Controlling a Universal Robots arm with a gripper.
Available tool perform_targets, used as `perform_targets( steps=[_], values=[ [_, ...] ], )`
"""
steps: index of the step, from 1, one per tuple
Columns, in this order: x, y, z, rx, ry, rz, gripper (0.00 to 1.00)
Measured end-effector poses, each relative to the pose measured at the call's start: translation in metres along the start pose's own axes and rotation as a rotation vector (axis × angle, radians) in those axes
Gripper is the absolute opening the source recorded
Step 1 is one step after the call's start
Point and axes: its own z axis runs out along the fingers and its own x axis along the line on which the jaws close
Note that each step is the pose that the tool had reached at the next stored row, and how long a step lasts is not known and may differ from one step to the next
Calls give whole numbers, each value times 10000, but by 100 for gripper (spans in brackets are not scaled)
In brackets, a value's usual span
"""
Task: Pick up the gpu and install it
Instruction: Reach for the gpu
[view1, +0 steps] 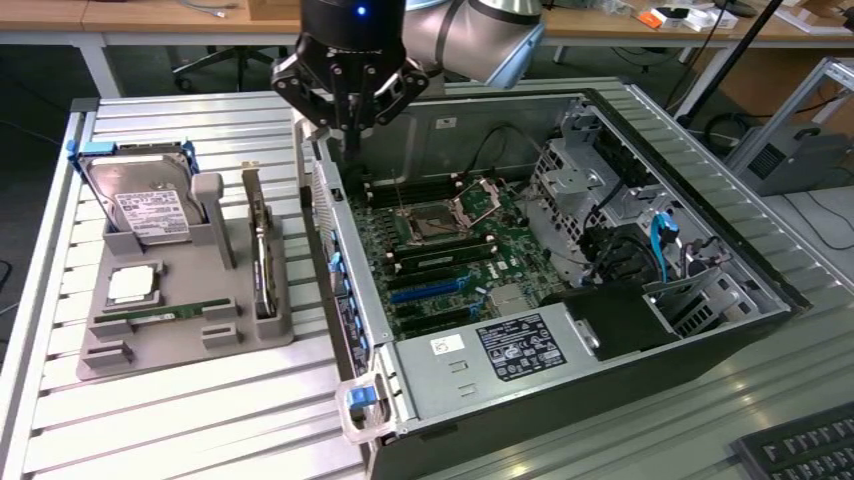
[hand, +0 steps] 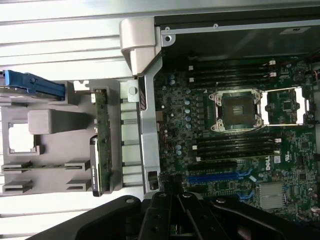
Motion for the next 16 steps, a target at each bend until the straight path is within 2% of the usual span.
perform_targets(
  steps=[16],
  values=[
    [99, -8, -2, -1, -1, 0, 11]
  ],
)
